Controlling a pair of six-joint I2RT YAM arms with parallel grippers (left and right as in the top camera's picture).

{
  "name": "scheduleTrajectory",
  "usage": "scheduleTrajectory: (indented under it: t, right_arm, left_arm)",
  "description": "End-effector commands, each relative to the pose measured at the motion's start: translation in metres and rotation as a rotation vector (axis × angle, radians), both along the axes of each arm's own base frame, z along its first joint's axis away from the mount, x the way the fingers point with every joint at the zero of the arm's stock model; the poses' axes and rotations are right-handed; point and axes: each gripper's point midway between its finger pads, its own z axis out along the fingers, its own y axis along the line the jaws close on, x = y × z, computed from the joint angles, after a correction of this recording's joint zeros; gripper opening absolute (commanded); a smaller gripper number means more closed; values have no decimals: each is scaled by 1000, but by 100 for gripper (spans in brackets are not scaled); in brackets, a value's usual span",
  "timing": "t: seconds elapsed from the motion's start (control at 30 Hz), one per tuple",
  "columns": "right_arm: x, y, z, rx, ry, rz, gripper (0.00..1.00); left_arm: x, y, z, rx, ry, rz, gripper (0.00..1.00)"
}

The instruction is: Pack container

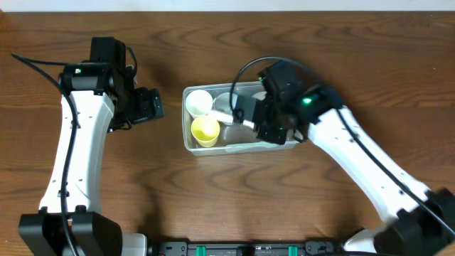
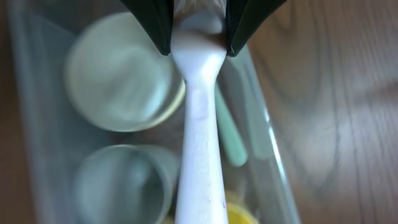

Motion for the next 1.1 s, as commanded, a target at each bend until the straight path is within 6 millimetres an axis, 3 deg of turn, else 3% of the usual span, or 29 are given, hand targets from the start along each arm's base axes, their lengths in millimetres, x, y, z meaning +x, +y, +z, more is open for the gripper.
scheduleTrajectory:
  t: [0.0,0.17,0.2,0.23,0.43,0.53,0.67,0.73,0.83,0.93,1.07]
  right_arm:
    - [-6,3,-19,-38,47,53,4]
    - [-4,0,-25,-59,52,37,35]
    - [-1,-2,-25,-72,39,32,48]
    - [0,-4,-25,-84,31,24,54]
    - [16,-14,-19,-115,-33,-93,56]
    - [30,-12,0,-42,-88,-183,54]
    - [65,-21,41,134,-193,-414,57]
    - [83,-35,63,233,-228,-566,62]
    - [105,-70,85,357,-241,-812,99]
    - [118,-108,88,400,-229,-991,99]
    - [121,-142,83,418,-193,-1152,99]
  left_arm:
    - [-1,1,0,4,2,6,94]
    - [-1,1,0,4,2,6,95]
    - [-1,1,0,4,3,5,95]
    - [-1,1,0,4,3,5,95]
    - [-1,1,0,3,3,6,95]
    - [-2,-1,0,5,9,-4,94]
    - [1,-13,0,13,-10,-86,94]
    - [4,-19,1,38,-27,-128,95]
    - [9,-26,2,104,-51,-172,95]
    - [16,-42,4,130,-96,-259,95]
    - [28,-66,9,134,-170,-360,98]
